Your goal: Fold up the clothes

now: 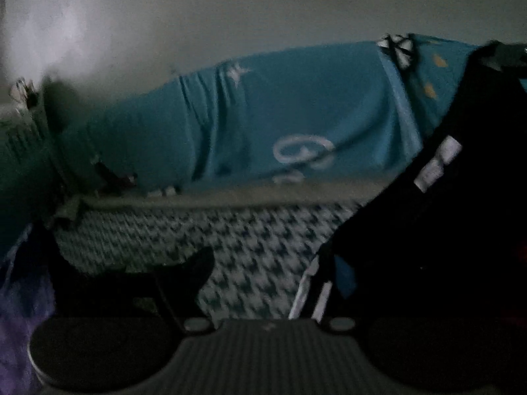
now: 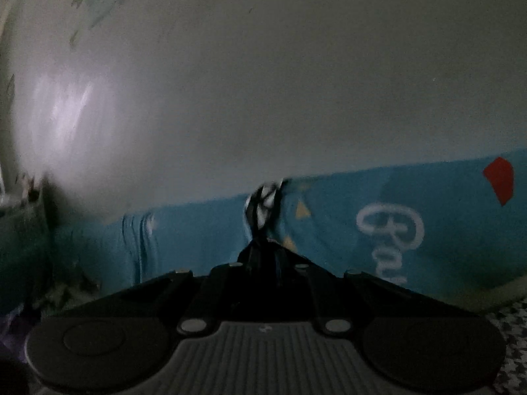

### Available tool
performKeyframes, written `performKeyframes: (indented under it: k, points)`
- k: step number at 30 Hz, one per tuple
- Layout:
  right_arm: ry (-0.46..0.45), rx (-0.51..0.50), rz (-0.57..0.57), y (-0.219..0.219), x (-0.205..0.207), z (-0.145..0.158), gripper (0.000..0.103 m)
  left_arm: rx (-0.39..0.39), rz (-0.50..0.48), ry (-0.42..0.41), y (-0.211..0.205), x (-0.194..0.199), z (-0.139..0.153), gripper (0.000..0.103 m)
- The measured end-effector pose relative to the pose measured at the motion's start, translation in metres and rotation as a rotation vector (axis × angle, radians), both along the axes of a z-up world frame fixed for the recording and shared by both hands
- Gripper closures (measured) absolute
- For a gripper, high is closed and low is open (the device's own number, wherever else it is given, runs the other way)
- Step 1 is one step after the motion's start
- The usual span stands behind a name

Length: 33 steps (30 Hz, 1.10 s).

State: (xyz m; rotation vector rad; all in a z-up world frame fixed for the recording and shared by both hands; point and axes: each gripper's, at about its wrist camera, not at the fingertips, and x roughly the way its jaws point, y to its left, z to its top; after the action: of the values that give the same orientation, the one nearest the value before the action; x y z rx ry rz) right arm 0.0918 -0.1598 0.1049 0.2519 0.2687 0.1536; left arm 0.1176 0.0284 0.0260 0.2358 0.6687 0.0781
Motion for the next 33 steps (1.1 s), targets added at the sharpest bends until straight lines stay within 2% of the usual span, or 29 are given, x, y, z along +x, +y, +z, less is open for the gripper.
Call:
performKeyframes:
  k: [3, 6, 9, 14, 22, 27, 29, 33]
  points:
    - [0.06, -0.01, -0.037, -0.003, 0.011, -0.011, 0.093, 0.011, 0.036, 0.037, 0.003, 0.02, -0.009, 0.017]
    - [0.143, -0.012, -0.036, -0.006, 0.017, -0.022, 0.08, -0.064, 0.034, 0.082, 0.018, 0.015, -0.001, 0.008]
    - [0.143, -0.039, -0.039, -0.01, 0.013, -0.021, 0.075, -0.139, 0.032, 0.128, 0.034, 0.01, 0.007, 0.001]
    - [0.145, -0.034, 0.037, -0.017, -0.009, -0.012, 0.074, -0.256, 0.027, 0.2, 0.06, 0.001, 0.02, 0.0]
    - [0.248, -0.059, 0.246, 0.012, -0.056, -0.026, 0.072, -0.218, 0.003, 0.235, 0.074, -0.044, 0.019, 0.0]
    - [0.291, -0.063, 0.4, 0.038, -0.098, -0.037, 0.055, -0.219, 0.005, 0.253, 0.087, -0.07, 0.018, 0.0]
    - [0.297, -0.103, 0.442, 0.049, -0.107, -0.042, 0.047, -0.237, 0.01, 0.261, 0.093, -0.076, 0.018, 0.0]
    - [0.309, -0.195, 0.514, 0.07, -0.12, -0.056, 0.039, -0.251, -0.004, 0.261, 0.098, -0.08, 0.019, 0.0]
